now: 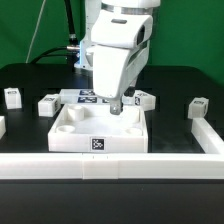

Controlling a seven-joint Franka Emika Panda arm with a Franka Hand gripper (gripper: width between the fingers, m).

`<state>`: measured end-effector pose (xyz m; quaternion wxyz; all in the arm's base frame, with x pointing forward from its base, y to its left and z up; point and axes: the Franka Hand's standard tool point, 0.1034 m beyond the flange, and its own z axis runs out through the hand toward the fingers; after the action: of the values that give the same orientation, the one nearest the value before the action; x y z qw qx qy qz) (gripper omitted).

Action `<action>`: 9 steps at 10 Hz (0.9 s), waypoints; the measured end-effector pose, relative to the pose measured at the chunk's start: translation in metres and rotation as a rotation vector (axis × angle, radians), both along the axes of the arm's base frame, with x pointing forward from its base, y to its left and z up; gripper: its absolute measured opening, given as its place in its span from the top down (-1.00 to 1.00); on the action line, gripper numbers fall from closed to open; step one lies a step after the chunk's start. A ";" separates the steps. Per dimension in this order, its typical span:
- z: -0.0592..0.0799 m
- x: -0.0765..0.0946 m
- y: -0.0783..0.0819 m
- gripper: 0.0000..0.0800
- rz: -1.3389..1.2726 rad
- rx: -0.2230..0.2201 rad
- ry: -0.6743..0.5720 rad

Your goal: Assemble one leg

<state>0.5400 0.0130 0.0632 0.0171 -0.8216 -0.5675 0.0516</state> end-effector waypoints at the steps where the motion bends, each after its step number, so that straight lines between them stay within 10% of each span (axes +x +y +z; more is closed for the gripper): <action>1: 0.000 -0.001 -0.002 -0.62 0.020 0.002 0.002; 9: -0.023 -0.086 -0.013 -0.62 0.256 0.043 0.018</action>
Offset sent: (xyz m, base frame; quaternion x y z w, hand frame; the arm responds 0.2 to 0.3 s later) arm -0.0463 -0.0041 -0.0050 -0.0095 0.0333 -0.1520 0.9878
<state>0.4543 0.0004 0.0403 0.0331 -0.7414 -0.6685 0.0485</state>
